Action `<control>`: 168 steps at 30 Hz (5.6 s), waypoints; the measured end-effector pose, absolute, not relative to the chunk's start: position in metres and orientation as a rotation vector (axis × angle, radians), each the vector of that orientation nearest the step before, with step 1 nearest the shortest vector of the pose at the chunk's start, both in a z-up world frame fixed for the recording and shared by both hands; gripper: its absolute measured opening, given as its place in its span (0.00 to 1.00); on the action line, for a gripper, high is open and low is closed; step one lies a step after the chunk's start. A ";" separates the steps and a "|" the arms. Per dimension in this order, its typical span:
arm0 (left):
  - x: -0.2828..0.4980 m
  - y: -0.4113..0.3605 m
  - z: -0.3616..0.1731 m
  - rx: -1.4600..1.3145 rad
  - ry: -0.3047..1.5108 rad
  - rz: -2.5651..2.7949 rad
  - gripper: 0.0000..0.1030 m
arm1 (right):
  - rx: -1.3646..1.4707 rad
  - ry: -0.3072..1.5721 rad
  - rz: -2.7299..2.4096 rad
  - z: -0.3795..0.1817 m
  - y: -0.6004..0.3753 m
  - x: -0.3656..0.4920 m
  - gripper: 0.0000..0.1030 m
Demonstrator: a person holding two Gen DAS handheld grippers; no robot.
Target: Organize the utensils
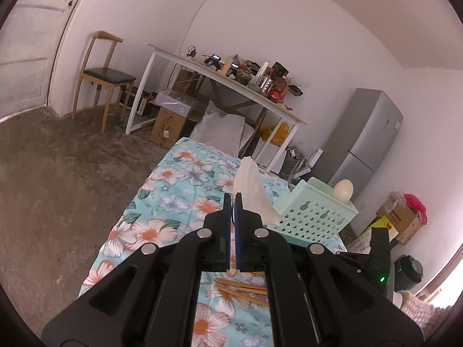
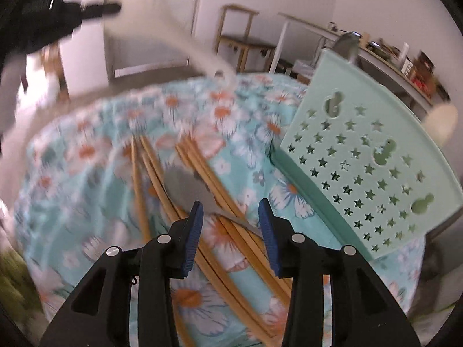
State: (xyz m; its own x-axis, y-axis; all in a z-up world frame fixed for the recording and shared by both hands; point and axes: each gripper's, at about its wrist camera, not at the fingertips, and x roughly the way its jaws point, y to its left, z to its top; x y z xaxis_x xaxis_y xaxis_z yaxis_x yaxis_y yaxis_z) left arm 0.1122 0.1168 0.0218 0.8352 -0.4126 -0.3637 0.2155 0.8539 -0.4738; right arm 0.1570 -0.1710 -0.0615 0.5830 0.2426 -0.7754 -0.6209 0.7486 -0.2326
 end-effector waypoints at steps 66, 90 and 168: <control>0.152 0.010 0.116 -0.190 0.356 -0.419 0.01 | 0.069 0.342 0.343 0.057 -0.297 0.117 0.02; 0.205 -0.050 0.093 -0.161 0.469 -0.432 0.35 | 0.251 0.089 0.416 0.129 -0.372 0.091 0.02; 0.076 0.016 -0.081 -0.074 0.865 -0.290 0.92 | 0.197 0.934 -0.096 -0.091 -0.286 0.071 0.94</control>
State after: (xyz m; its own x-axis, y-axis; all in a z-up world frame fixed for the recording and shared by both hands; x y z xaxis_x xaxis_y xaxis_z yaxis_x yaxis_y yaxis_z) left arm 0.0760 0.0161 -0.0808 0.6118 -0.2811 -0.7394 0.2217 0.9582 -0.1808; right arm 0.0711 -0.2858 -0.0908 0.5918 0.0028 -0.8061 0.1673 0.9778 0.1262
